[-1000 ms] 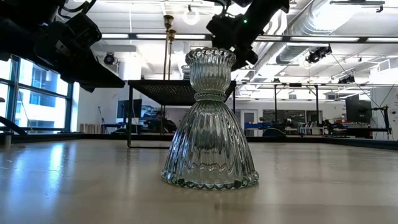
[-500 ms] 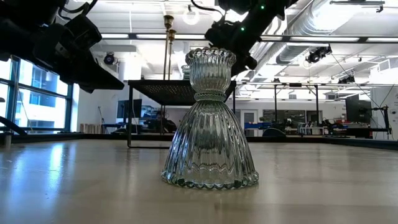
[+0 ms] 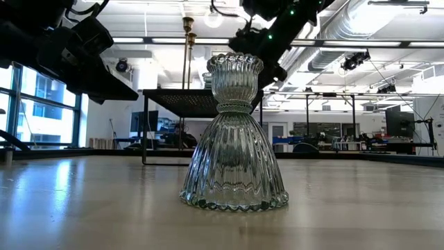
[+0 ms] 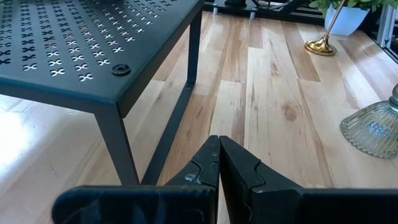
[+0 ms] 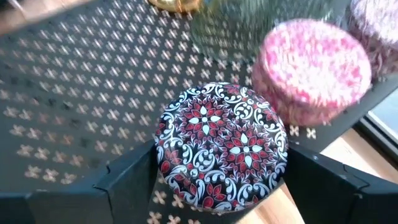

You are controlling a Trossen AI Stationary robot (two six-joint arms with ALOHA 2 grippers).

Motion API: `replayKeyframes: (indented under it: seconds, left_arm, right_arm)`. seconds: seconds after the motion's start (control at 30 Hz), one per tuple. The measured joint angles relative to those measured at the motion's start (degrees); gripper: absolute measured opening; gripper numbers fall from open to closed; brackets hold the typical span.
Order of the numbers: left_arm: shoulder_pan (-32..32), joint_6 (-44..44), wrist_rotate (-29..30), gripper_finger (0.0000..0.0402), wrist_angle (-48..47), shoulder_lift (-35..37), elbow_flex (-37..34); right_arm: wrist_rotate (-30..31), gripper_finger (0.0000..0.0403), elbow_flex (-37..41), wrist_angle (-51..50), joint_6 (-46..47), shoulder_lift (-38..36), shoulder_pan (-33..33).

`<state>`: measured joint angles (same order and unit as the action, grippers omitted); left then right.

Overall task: Pick & Place candle stick holders
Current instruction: Put the white patterned scented candle on the shelf

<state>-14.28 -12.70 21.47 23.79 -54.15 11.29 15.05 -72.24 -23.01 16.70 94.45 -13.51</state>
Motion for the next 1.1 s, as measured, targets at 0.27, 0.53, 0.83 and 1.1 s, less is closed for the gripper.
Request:
replayKeyframes:
  seconds: [0.27, 0.53, 0.83, 1.1]
  left_arm:
    - [0.00, 0.01, 0.00, 0.0002, 0.00, 0.02, 0.00]
    - [0.00, -0.01, 0.00, 0.0002, 0.00, 0.02, 0.00]
    - [0.01, 0.00, 0.00, 0.0002, 0.00, 0.01, 0.00]
    - [0.00, 0.01, 0.00, 0.0002, 0.00, 0.02, 0.00]
  right_arm:
    - [-0.19, 0.0312, 0.07, 1.39, -0.23, 0.48, -0.03]
    - [0.22, 0.0312, 0.07, 1.39, -0.23, 0.48, -0.03]
    - [0.88, 0.0312, 0.05, 0.99, -0.24, 0.48, -0.01]
    - [0.88, 0.0321, 0.03, 1.00, -0.25, 0.48, -0.01]
